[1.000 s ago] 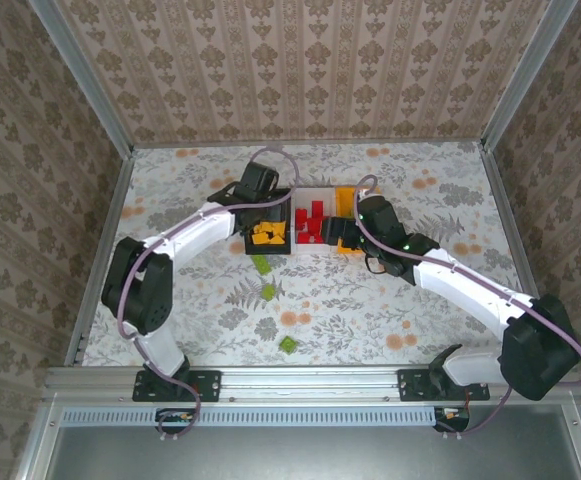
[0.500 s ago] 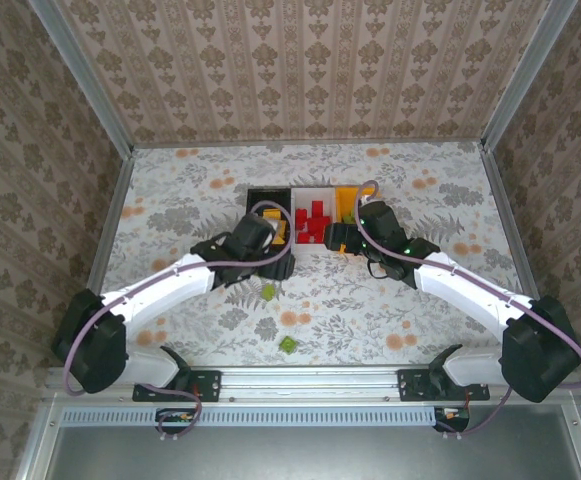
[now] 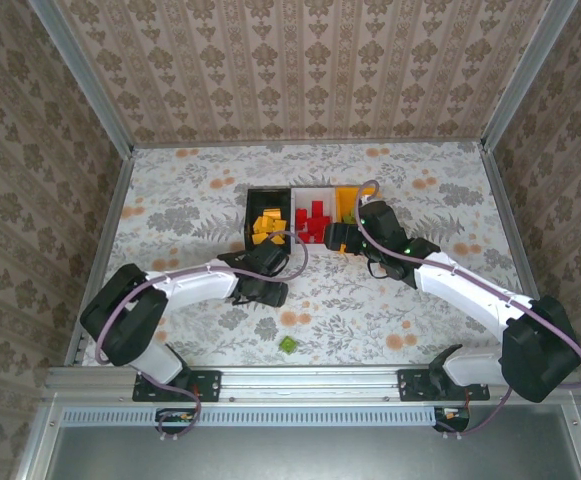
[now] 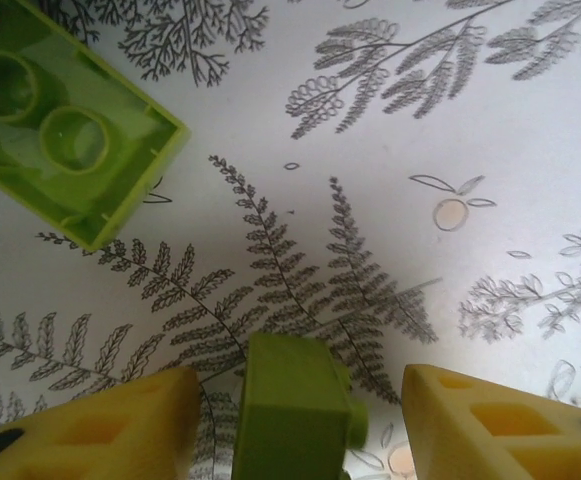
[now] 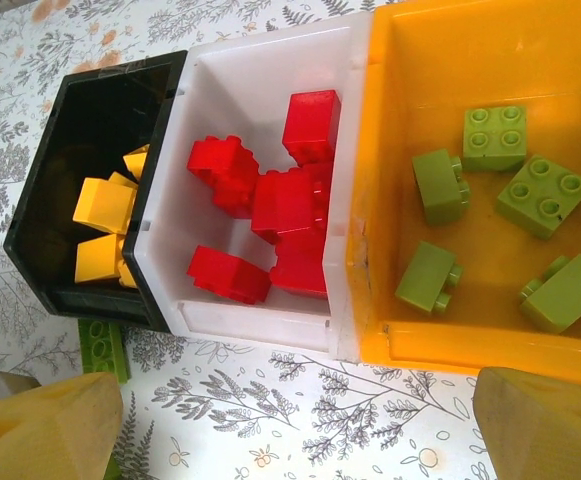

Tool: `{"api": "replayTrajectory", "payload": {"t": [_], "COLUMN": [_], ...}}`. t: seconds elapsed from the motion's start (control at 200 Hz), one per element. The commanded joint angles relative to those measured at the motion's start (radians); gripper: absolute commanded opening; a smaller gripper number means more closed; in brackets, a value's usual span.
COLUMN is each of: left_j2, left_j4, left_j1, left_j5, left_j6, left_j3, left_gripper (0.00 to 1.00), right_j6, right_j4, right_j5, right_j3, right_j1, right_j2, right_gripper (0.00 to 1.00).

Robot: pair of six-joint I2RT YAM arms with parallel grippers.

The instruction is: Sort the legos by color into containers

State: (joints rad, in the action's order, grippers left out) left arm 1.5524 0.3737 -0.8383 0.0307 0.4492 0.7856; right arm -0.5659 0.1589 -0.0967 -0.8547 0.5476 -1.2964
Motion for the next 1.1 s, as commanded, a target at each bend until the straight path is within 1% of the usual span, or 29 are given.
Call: {"api": "replayTrajectory", "payload": {"t": [0.0, 0.205, 0.325, 0.445, 0.52, 0.635, 0.7, 0.81, 0.94, 1.04, 1.09], "left_j2": [0.009, -0.037, -0.071, -0.052, 0.001, 0.131, 0.208, 0.332, 0.460, 0.547, 0.580], "left_j4": [-0.013, 0.013, 0.029, -0.004, -0.034, -0.071, -0.099, -0.147, -0.193, -0.173, -0.156], "left_j1": [-0.005, -0.017, -0.045, -0.050, -0.051, -0.046, -0.035, -0.016, -0.001, 0.000, -0.001], "left_j5": [0.012, 0.017, 0.016, -0.016, -0.034, -0.047, -0.075, -0.118, -0.184, -0.200, -0.200], "left_j6": [-0.001, 0.002, 0.000, -0.017, -0.042, -0.088, -0.103, -0.111, -0.094, -0.083, -0.082], "left_j3": [0.007, 0.020, 0.081, 0.207, 0.316, 0.496, 0.585, 0.720, 0.849, 0.947, 0.989], "left_gripper": [0.45, 0.22, 0.18, 0.18, 0.19, 0.20, 0.20, 0.21, 0.22, 0.24, 0.28], "right_j6": [-0.014, -0.024, -0.031, -0.047, -0.066, -0.092, -0.100, -0.101, -0.095, -0.094, -0.091], "right_j4": [0.008, 0.018, 0.034, 0.051, 0.073, 0.108, 0.125, 0.153, 0.186, 0.193, 0.195], "right_j5": [-0.006, -0.016, -0.047, -0.090, -0.130, -0.181, -0.201, -0.212, -0.212, -0.209, -0.205], "right_j3": [-0.004, -0.002, 0.014, 0.054, 0.080, 0.126, 0.151, 0.173, 0.182, 0.192, 0.194], "right_j1": [-0.008, -0.012, -0.018, -0.030, -0.043, -0.067, -0.078, -0.093, -0.101, -0.105, -0.106], "right_j2": [0.032, 0.052, 0.080, 0.124, 0.156, 0.225, 0.269, 0.328, 0.358, 0.375, 0.379], "right_gripper": [0.92, 0.92, 0.92, 0.92, 0.92, 0.92, 0.92, 0.92, 0.93, 0.93, 0.92]}}
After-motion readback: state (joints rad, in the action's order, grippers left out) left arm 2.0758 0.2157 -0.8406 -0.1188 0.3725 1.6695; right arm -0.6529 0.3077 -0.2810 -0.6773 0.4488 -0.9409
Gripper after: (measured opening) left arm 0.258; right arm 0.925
